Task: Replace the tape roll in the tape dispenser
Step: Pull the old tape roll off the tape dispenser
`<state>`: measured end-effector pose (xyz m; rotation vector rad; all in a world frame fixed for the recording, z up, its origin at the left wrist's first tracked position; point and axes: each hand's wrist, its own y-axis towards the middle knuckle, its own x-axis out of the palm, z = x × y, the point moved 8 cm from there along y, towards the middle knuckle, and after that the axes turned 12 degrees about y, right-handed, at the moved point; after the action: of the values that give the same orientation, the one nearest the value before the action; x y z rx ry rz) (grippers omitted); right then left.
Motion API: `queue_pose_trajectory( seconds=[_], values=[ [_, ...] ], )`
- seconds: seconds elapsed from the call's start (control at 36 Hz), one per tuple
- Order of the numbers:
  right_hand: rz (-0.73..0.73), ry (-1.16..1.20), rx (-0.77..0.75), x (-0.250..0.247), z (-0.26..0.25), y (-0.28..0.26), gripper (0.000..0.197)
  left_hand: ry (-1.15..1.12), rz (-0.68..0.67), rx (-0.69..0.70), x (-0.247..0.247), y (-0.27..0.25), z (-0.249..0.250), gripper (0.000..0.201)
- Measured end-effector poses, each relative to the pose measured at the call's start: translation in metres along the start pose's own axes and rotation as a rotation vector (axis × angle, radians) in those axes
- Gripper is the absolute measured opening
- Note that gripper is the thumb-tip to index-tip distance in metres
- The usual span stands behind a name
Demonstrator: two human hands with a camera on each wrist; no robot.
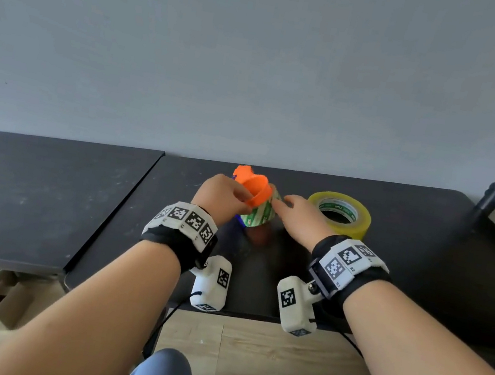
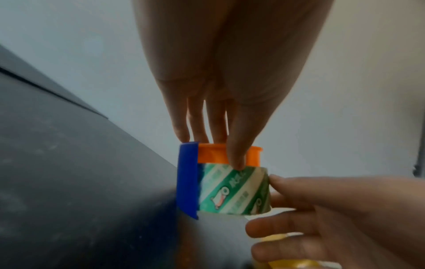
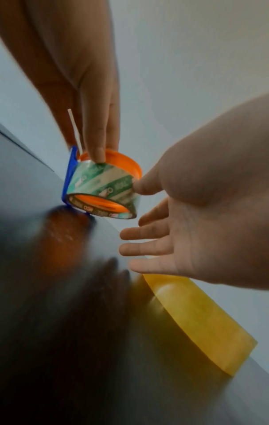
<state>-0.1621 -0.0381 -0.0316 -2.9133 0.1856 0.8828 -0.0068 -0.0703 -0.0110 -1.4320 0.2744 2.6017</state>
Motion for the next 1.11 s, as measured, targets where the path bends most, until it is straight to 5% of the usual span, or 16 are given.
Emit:
queue_pose_trajectory(
  seconds=[0.17, 0.58, 0.89, 1.03, 1.11],
  values=[
    [0.066, 0.324, -0.03, -0.006, -0.005, 0.006, 0.044, -0.18, -0.01, -0.021, 0.008, -0.002, -0.003, 0.019],
    [0.071, 0.352, -0.032, -0.008, -0.006, 0.006, 0.027, -0.241, -0.062, -0.058, 0.014, 0.002, 0.01, 0.02],
    [0.208, 0.37, -0.108, -0.027, -0.017, -0.006, 0.031, -0.227, 0.099, -0.035, 0.004, -0.001, 0.024, 0.009],
    [0.304, 0.363, -0.161, -0.05, -0.02, -0.01, 0.022, -0.188, 0.191, -0.016, -0.004, -0.002, 0.041, 0.021],
    [0.383, 0.323, -0.172, -0.07, -0.016, -0.014, 0.018, -0.063, 0.234, 0.022, -0.008, -0.003, 0.053, 0.007]
  ],
)
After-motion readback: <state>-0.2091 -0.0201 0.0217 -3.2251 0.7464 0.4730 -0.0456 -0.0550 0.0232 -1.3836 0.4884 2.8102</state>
